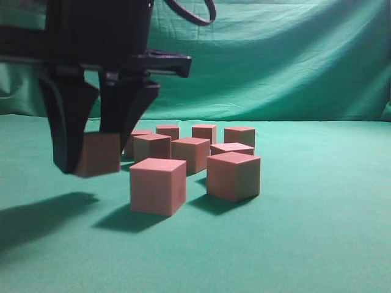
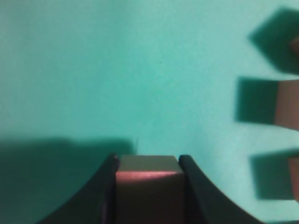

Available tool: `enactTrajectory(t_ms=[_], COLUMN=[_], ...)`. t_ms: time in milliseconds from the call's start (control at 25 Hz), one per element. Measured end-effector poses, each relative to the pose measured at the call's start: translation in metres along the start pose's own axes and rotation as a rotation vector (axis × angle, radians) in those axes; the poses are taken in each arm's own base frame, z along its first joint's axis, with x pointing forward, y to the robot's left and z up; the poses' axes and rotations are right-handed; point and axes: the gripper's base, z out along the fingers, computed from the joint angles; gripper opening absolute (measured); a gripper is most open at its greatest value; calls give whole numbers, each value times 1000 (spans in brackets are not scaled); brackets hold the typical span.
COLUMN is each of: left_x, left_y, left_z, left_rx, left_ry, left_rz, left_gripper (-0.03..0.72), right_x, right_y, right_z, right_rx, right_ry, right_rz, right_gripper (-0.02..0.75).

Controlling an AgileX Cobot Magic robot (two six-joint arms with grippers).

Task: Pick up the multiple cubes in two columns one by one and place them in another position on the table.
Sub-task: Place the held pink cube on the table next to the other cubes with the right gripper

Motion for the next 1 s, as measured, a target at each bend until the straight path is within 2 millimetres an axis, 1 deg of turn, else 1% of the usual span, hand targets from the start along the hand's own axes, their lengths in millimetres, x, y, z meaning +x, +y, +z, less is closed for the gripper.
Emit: enactTrajectory(t_ms=[80, 400, 600, 920, 1000], left_x=[0, 0, 0, 0, 0], left_y=[0, 0, 0, 0, 0], left_z=[0, 0, 0, 0, 0], left_rx=[0, 0, 0, 0, 0], left_ry=[0, 0, 0, 0, 0], left_rz=[0, 0, 0, 0, 0], left_gripper=[0, 0, 0, 0, 0], right_x=[1, 0, 0, 0, 0], right_y=[0, -2, -2, -2, -2], right_z=[6, 20, 20, 20, 20], right_rx=[4, 26, 27, 28, 28], right_ry=[11, 4, 5, 5, 8], right_rz=[1, -6, 30, 41, 41], right_gripper=[253, 253, 253, 253, 343])
